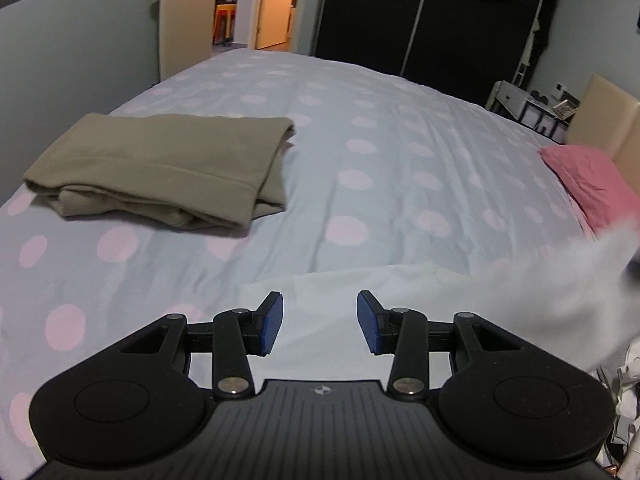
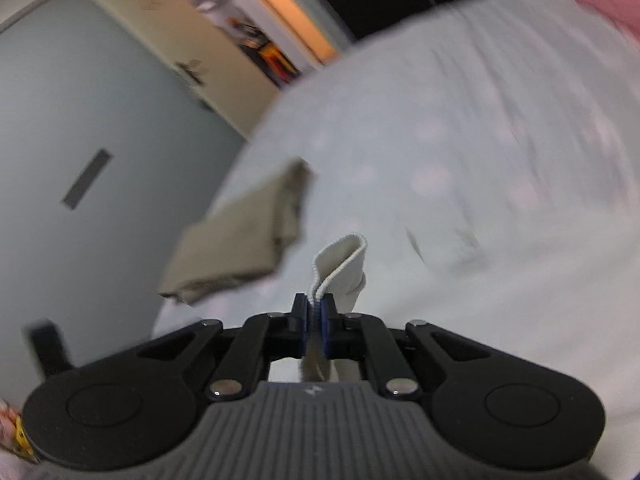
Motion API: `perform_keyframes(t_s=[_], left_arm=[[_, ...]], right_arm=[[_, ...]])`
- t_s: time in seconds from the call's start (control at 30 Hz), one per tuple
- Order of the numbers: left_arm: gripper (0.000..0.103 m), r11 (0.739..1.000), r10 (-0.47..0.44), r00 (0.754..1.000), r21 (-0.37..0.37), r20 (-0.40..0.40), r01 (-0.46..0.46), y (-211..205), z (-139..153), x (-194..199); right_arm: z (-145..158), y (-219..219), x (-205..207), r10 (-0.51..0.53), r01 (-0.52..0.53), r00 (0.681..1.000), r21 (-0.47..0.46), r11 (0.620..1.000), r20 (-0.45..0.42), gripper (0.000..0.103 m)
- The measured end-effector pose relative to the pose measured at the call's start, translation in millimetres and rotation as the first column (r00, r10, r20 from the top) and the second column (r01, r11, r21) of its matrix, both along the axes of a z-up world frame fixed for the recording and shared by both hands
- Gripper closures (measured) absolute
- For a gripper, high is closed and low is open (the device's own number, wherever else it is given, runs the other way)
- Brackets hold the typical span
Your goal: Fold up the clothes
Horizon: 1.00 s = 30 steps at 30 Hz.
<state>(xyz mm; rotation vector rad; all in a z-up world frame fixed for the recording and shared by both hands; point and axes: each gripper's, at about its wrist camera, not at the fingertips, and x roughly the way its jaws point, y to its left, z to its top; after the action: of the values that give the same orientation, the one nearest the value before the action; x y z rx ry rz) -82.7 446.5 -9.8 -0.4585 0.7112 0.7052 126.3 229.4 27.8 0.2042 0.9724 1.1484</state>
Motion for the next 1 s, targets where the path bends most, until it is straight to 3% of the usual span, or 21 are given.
perform_keyframes(t_s=[0.1, 0.2, 0.4, 0.53, 0.67, 1.0], left_arm=[[0.064, 1.0, 0.01, 1.0, -0.006, -0.01, -0.01, 2.2, -3.8, -6.5], [0.064, 1.0, 0.008, 1.0, -0.015, -0.021, -0.008, 4.2, -7.4, -9.6], [0.064, 1.0, -0.01, 0.999, -0.016, -0.038, 0.009, 2.5, -11.8, -10.5], [0.064, 0.998, -0.053, 0.995, -0.025, -0.085, 0.051, -6.0, -24.8, -0.3], [0.064, 0.995, -0.098, 0.983, -0.023, -0.157, 0.096, -17.0, -43.4, 11.7], [0.064, 0.989, -0.149, 0.941, -0.06, -0.305, 0.138, -22.1, -90.3, 30.1]], right_arm=[[52.9, 12.4, -6.4, 0.014, -0.018, 0.995, 0.043, 0.999, 0.103, 0.095], [83.0, 7.9, -1.1, -0.02, 0.013, 0.986, 0.046, 0.999, 0.167, 0.095], [86.2, -39.5, 31.0, -0.118, 0.118, 0.978, 0.012, 0.993, 0.175, 0.095], [45.4, -72.5, 59.5, -0.189, 0.195, 0.975, -0.051, 0.979, 0.116, 0.095], [-15.9, -101.5, 83.3, -0.237, 0.246, 0.968, -0.117, 0.962, 0.087, 0.095], [-150.8, -159.6, 125.6, -0.329, 0.307, 0.944, -0.305, 0.902, -0.022, 0.095]])
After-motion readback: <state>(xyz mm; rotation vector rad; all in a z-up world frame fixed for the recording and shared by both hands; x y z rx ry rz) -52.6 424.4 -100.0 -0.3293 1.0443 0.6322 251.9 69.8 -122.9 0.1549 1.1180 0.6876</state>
